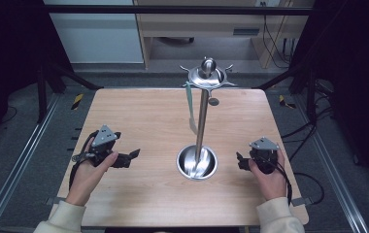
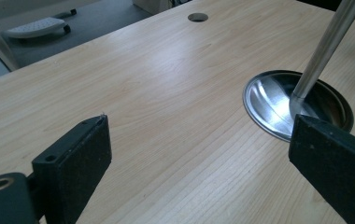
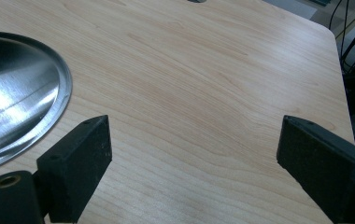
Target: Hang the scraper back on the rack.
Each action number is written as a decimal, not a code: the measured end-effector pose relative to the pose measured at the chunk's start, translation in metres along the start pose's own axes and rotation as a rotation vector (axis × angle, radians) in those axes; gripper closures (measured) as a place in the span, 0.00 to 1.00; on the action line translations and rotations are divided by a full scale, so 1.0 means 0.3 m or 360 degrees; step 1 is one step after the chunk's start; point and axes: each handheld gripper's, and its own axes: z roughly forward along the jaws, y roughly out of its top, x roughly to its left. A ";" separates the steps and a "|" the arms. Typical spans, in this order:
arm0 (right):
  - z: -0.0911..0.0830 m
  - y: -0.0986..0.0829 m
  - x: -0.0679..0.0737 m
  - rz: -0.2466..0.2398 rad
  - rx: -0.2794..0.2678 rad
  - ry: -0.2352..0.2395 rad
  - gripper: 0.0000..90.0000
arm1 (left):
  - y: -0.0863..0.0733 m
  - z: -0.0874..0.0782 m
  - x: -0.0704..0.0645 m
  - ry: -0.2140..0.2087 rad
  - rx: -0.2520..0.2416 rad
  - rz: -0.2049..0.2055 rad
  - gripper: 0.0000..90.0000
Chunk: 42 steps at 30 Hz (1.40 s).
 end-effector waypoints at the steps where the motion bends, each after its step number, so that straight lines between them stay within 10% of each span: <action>1: 0.000 0.000 0.000 0.0000 0.0000 0.0000 0.12 | -0.007 0.003 0.003 0.0002 0.0005 -0.0008 0.06; 30: 0.001 -0.002 -0.001 -0.0012 0.0008 0.0015 0.12 | -0.147 0.050 0.100 0.0147 0.0129 -0.0122 0.07; 42: 0.002 -0.003 0.002 -0.0015 0.0014 0.0013 0.12 | -0.196 0.048 0.148 0.0260 0.0103 -0.0057 0.07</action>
